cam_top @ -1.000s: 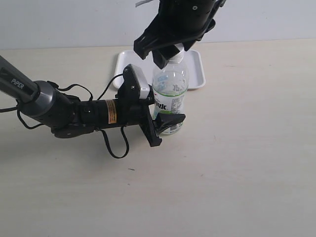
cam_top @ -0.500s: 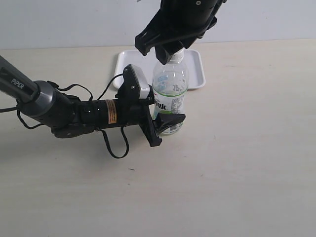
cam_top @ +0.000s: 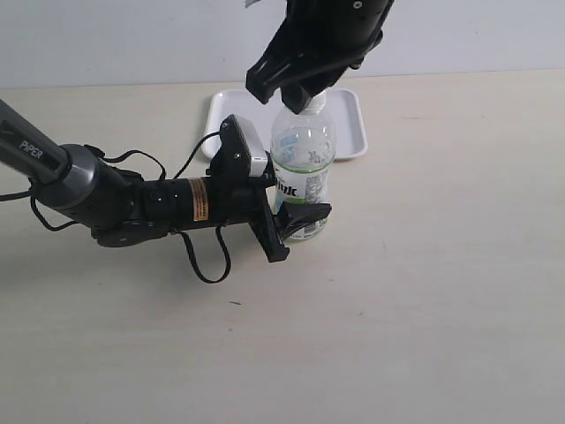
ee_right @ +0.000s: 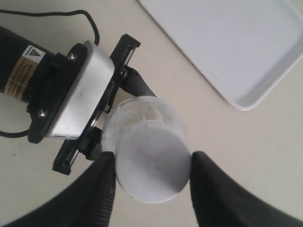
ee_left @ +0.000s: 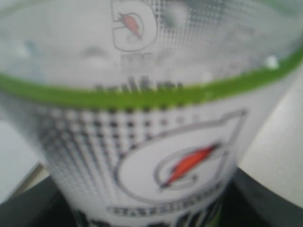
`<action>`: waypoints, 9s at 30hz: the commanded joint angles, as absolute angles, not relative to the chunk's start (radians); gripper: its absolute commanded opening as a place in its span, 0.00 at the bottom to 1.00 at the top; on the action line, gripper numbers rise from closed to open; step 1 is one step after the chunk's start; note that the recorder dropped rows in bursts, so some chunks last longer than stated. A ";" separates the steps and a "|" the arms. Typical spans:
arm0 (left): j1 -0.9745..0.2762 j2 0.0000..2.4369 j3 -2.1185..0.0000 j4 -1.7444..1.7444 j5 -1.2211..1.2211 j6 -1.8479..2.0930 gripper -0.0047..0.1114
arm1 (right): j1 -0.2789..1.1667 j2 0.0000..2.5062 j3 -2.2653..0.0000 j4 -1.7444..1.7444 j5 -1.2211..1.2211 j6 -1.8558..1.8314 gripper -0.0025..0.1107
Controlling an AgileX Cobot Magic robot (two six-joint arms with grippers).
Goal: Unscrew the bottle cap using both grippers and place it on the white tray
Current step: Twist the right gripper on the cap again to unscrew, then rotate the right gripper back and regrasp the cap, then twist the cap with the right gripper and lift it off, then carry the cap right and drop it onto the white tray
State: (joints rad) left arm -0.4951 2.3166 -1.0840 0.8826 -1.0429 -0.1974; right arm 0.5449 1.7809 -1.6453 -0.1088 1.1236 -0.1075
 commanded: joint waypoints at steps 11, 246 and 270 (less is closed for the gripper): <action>-0.499 2.303 -1.084 0.881 -1.025 -0.194 0.04 | 0.547 1.771 -1.644 -0.113 1.137 -0.815 0.02; -0.499 2.303 -1.082 0.895 -1.022 -0.191 0.04 | 0.081 2.448 -1.833 0.709 0.443 -0.469 0.02; -0.499 2.303 -1.082 0.895 -1.022 -0.191 0.04 | 0.081 2.448 -1.833 0.700 0.477 -0.505 0.56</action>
State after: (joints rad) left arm -0.4951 2.3113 -1.0840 0.8834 -1.0318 -0.1939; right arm 0.0811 2.4519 -1.8273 0.7048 0.4758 -0.4911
